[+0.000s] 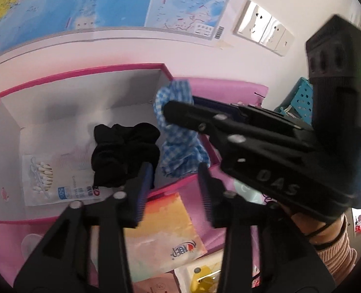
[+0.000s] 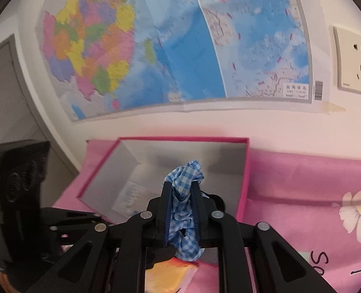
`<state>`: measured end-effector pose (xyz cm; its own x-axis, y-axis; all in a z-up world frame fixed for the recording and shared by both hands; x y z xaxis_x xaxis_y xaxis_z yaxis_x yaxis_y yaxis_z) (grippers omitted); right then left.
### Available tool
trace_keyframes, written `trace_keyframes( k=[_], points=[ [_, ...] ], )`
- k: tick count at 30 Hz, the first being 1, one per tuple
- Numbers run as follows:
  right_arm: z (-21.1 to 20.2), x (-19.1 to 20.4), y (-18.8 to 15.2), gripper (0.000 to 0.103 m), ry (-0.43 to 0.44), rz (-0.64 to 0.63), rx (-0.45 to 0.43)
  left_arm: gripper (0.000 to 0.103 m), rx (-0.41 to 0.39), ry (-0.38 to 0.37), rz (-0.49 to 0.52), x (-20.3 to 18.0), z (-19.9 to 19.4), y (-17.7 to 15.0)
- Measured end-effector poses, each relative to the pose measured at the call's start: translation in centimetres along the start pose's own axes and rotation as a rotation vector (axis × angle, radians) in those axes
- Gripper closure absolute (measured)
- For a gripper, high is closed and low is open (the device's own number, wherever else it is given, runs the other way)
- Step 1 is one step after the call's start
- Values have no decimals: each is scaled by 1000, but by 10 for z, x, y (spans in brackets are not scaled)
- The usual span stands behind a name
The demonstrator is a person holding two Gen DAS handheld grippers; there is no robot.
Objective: Organize soft objects
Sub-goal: 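Carry the gingham scrunchie into the pink box and open the right gripper, then grasp the green frog plush by its body with the left gripper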
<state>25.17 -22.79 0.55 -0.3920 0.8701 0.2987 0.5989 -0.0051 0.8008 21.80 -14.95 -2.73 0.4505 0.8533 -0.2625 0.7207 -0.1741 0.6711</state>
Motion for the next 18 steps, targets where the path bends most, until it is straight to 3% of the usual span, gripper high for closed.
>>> trace_keyframes(
  k=[2, 7, 18],
  points=[
    [8, -6, -4, 68, -38, 5, 29, 60, 0, 18, 6, 2, -1, -2],
    [7, -12, -10, 62, -94, -5, 27, 60, -35, 47, 35, 4, -16, -5],
    [-59, 9, -23, 54, 53, 9, -26, 59, -141, 24, 85, 6, -77, -35]
  ],
)
Point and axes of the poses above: each gripper's, at about its wrist camera, not at the fingertips, and z roughly the way its jaws point, x to its left, y to its top, the point moved 7 cm from there along z, roughly the way its jaws point, and after that the axes turned 5 degrees about -x, right-handed, at the moved point
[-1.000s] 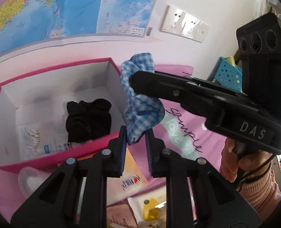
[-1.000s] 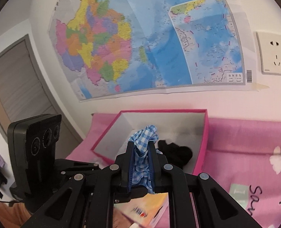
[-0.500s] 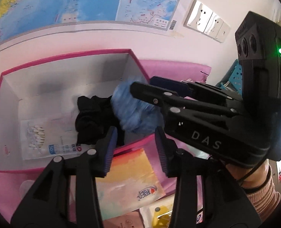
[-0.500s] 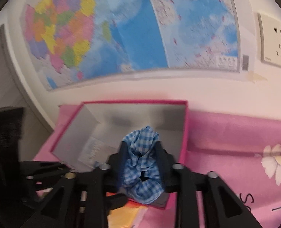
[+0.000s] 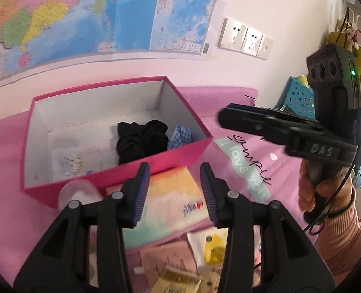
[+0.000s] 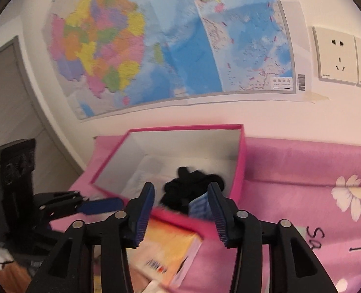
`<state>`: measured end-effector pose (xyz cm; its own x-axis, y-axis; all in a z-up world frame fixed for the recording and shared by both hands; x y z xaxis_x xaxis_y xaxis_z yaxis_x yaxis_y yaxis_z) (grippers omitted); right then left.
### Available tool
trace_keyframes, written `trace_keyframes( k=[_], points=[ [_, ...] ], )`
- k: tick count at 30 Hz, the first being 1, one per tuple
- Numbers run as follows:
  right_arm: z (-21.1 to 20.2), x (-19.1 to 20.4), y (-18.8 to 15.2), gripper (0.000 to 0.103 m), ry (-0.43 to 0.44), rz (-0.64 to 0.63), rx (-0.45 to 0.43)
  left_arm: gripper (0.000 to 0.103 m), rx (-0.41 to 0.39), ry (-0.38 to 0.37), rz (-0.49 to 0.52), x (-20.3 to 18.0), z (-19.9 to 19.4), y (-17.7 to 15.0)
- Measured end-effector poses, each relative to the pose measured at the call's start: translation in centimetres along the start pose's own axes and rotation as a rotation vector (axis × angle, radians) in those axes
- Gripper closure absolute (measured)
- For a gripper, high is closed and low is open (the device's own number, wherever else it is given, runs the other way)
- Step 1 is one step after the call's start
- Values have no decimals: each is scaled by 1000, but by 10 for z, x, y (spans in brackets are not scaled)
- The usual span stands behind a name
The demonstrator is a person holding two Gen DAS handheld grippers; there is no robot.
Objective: Organize soft objects
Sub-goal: 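Grasp the green frog plush by its body with the left gripper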
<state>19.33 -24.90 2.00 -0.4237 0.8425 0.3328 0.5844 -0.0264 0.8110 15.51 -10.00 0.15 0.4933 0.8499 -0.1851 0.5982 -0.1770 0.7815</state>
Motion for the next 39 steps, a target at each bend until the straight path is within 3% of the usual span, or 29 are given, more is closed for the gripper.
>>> trace_keyframes(
  k=[8, 16, 26, 28, 39],
  points=[
    [-42, 32, -16, 51, 121, -4, -25, 56, -57, 21, -43, 25, -50, -24],
    [-41, 79, -52, 51, 239, -53, 55, 54, -43, 117, -97, 60, -79, -65],
    [13, 137, -109, 51, 344, -93, 228, 54, 11, 181, -223, 102, -95, -122],
    [29, 143, -116, 51, 346, -90, 258, 49, 27, 183, -245, 108, -95, -134],
    [86, 170, -116, 51, 331, -115, 317, 45, 94, 170, -305, 117, -85, -176]
  ],
)
Point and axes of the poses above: each gripper's, at about its wrist camera, not at the fingertips, and z roughly the way its jaws point, x to its left, y to its top, the point moved 7 cm from there along z, roughly the way its jaws point, and after that the axes turned 5 degrees about -x, right-handed, at the moved point
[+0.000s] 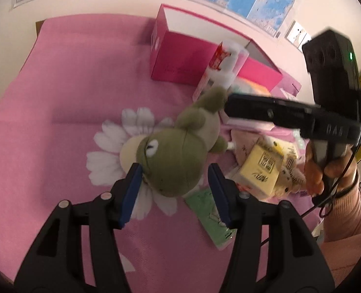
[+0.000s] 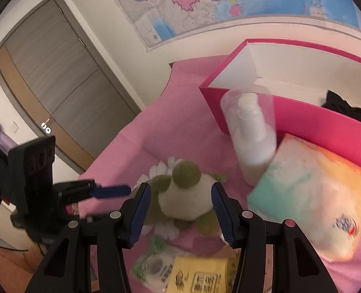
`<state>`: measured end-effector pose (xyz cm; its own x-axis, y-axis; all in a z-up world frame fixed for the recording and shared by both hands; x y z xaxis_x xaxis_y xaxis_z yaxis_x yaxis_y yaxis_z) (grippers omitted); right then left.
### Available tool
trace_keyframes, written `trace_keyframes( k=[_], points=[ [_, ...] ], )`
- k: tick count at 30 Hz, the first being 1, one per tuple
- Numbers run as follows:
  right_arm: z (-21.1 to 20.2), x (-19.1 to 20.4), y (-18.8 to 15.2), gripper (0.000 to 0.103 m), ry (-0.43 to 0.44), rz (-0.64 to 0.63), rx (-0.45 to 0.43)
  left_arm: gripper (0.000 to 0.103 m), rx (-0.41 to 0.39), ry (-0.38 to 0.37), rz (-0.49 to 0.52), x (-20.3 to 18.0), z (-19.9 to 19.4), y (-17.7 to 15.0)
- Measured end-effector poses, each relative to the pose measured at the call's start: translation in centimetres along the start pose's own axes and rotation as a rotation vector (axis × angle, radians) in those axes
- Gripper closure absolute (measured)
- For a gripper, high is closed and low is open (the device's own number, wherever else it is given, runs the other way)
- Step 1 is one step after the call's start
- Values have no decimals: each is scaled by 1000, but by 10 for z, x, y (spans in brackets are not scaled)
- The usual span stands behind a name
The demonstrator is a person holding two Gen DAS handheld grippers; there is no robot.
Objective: Organize soft objects
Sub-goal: 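Grasp the green frog plush by its body with the left gripper, then lift the frog plush over the pink box and open the left gripper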
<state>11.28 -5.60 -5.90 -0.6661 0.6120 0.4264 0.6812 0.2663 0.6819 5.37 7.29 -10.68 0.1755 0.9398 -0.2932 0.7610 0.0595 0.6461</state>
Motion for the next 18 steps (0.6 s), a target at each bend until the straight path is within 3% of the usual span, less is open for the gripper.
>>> trace_keyframes(
  k=[6, 10, 18],
  points=[
    [22, 3, 6, 51, -30, -20, 29, 43, 18, -26, -60, 10, 9, -3],
    [33, 1, 3, 77, -41, -17, 50, 47, 20, -57, -74, 12, 10, -3],
    [7, 6, 5, 79, -12, -8, -21, 48, -30, -124, -51, 0, -12, 11]
  ],
)
Point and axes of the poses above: each gripper's, at about its wrist camera, not at the fingertips, and z roughly the way its jaws point, x to its left, y to its top, the point moved 7 cm from there along z, roughly the way its jaws point, and after that the axes turned 5 degrees about -x, right-handed, at the moved point
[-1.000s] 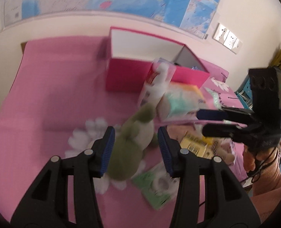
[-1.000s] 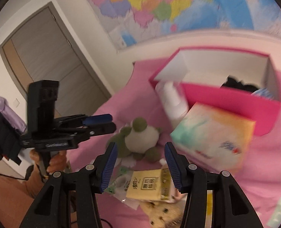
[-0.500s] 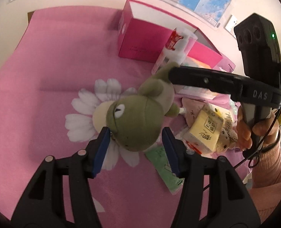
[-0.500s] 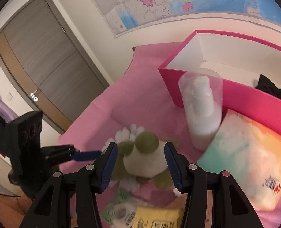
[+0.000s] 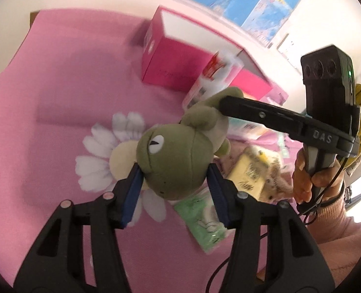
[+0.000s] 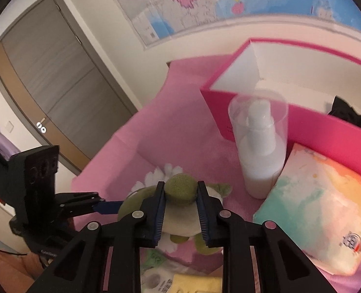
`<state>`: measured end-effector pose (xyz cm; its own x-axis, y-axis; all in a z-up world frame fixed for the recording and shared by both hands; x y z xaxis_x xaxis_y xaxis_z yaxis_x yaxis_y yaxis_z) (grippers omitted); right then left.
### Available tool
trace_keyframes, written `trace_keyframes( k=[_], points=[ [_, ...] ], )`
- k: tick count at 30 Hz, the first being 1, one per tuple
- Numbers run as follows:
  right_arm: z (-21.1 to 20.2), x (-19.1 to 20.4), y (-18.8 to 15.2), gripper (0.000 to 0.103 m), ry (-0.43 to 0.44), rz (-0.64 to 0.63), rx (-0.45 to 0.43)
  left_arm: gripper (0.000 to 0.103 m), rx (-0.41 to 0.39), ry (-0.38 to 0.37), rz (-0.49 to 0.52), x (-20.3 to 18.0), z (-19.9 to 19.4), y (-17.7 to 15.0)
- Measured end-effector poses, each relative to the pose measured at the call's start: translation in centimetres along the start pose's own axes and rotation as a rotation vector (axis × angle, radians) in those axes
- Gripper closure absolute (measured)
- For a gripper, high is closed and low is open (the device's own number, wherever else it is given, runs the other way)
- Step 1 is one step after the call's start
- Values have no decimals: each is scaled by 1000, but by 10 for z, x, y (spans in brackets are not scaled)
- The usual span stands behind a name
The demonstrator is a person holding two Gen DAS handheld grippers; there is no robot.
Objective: Organize soft objects
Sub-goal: 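Lift the frog plush over the pink box and open the left gripper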
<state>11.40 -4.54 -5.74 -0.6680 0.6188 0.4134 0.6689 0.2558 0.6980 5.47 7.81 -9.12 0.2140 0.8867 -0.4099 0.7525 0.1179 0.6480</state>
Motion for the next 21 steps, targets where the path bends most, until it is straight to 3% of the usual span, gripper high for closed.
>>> trace_keyframes(
  k=[5, 12, 17, 21],
  points=[
    [-40, 21, 15, 79, 38, -28, -100, 47, -90, -33, 74, -22, -34, 22],
    [-100, 49, 54, 79, 58, -121, -263, 47, -237, -15, 221, -56, -71, 75],
    [-123, 45, 91, 79, 44, -136, -350, 47, -261, 6, 291, -69, -57, 123],
    [-124, 21, 113, 79, 7, -101, -384, 47, -233, 11, 323, -70, -28, 150]
  ],
)
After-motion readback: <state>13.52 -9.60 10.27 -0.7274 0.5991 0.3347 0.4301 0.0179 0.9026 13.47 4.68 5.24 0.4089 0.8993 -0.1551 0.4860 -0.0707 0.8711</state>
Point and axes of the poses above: each gripper's, at about its wrist camera, not at the fingertips, and z roughly the way its jaws point, x to its left, y to its top, the point moved 7 cm from there along z, roughly the way its jaws point, and after that the axes turned 5 degrees about -x, right-handed, at the moved point
